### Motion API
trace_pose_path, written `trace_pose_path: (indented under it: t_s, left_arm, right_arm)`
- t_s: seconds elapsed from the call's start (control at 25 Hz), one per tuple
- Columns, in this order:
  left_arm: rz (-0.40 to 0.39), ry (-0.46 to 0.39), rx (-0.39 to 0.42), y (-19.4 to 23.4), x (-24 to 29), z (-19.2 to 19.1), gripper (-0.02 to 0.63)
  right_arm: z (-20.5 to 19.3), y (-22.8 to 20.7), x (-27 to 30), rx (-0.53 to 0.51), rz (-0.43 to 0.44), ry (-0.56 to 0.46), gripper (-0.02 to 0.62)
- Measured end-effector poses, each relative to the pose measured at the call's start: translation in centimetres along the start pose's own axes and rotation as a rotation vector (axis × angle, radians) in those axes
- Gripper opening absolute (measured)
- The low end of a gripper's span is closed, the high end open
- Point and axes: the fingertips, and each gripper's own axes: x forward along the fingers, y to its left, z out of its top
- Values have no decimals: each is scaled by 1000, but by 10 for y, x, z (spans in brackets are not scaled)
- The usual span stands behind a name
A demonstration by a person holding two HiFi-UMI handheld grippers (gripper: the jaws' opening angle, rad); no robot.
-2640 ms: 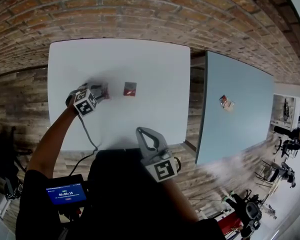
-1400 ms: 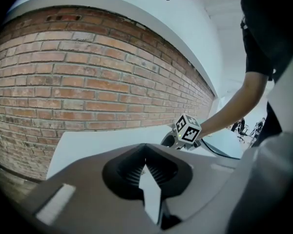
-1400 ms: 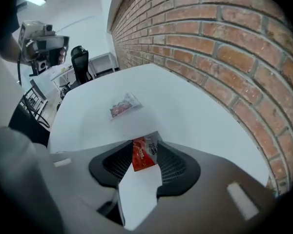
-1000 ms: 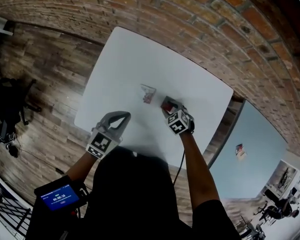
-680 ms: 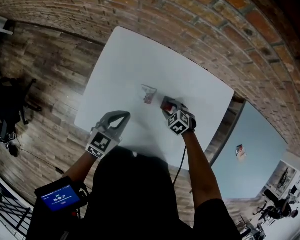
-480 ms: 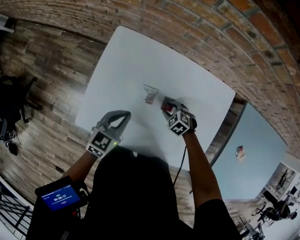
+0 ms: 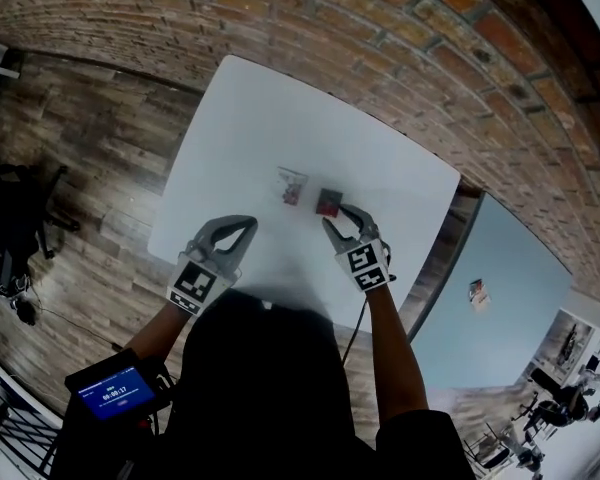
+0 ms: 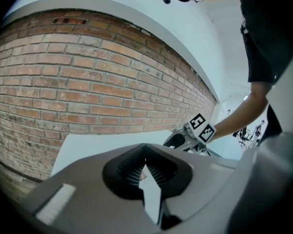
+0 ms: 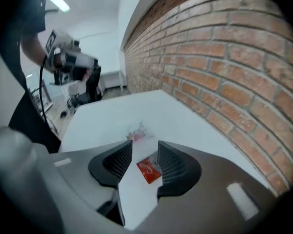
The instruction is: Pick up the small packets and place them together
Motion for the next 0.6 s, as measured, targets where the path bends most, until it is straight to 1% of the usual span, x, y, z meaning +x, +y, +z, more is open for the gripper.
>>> trace_pose_path:
  t_s: [0.04,0.08,0.12,0.16,0.2,0.24,0.32,0.36,0.44,0.52,0.6]
  left_arm:
    - [4,-23,-3,0,-3,9,0]
    - [13,-46,-6,-1,-6,19,0]
    - [27,-65,-8,-1,-9,30,0]
    - [41,-84,-11,-2,-13,41,0]
    - [47,-109,-20,-5,-16,52,0]
    - [41,-143,-33,-8,-21,65,0]
    - [16,-218,-48,-16,-29,93,0]
    - [9,-252,-49,-20,-33,107,0]
    - [1,-324,-48,-30,-42,133,0]
    - [-12,-372,-44,-41,-48,144,0]
    - [-33,-394,-19,-51,-49,145,0]
  right_arm:
    - [19,3,-22,70,-38,-97,147]
    - [39,6,-46,139,-73,-204,86]
    - [57,12,-71,203,-101,-314,5]
    - [74,19,-96,258,-128,-413,3]
    - [89,26,-119,304,-160,-491,2]
    - [104,33,-140,333,-202,-548,2]
    - [138,48,-177,345,-304,-649,2]
    - [155,57,-193,342,-350,-692,2]
    - [176,75,-215,327,-415,-738,2]
    - [185,88,-226,293,-451,-745,2]
    - [187,92,-232,272,-476,-745,2]
